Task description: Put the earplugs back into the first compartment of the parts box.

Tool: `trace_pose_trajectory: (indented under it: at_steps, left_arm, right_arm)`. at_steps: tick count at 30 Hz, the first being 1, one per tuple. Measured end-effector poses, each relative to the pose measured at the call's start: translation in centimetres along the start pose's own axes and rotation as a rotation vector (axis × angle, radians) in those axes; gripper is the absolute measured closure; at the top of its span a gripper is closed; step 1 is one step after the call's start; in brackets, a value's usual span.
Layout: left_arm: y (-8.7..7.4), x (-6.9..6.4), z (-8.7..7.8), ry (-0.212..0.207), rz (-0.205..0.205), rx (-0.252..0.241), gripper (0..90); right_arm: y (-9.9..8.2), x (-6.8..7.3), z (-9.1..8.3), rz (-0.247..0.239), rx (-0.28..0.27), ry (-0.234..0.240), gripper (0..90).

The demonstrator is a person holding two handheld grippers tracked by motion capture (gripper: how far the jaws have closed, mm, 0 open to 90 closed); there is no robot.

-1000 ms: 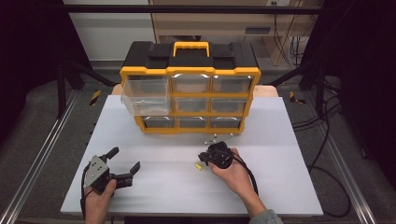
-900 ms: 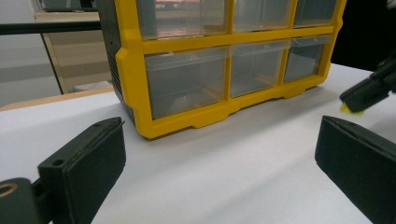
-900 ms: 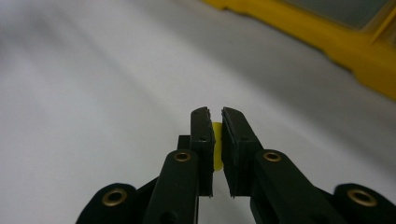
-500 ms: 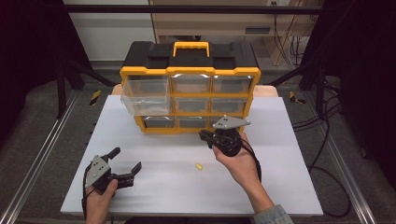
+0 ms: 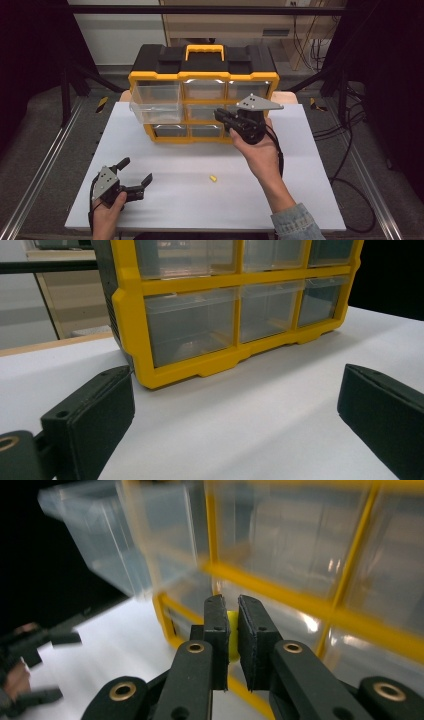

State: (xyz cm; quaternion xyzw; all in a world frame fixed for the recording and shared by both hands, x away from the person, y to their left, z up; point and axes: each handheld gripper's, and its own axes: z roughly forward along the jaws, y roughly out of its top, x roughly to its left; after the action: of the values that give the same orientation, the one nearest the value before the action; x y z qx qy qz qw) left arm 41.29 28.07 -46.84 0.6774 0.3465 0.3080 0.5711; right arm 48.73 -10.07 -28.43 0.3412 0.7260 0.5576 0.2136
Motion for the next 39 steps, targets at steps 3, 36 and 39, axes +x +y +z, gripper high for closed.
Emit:
trace_pose_trajectory:
  at_steps: [3, 36, 39]
  left_arm:
    - [0.0, 0.0, 0.1, 0.000, -0.001, 0.006, 1.5]
    - [0.0, 0.1, 0.0, 0.001, -0.009, -0.004, 1.4]
    - [-0.1, 0.2, 0.1, -0.001, -0.017, -0.003, 1.4]
  right_arm:
    - [1.1, 0.3, -0.1, 0.000, -0.033, 0.004, 83.2]
    - [8.1, 6.6, 5.4, -0.092, -0.118, 0.101, 37.3]
    - [7.4, 6.2, 5.0, -0.118, -0.110, 0.054, 24.6]
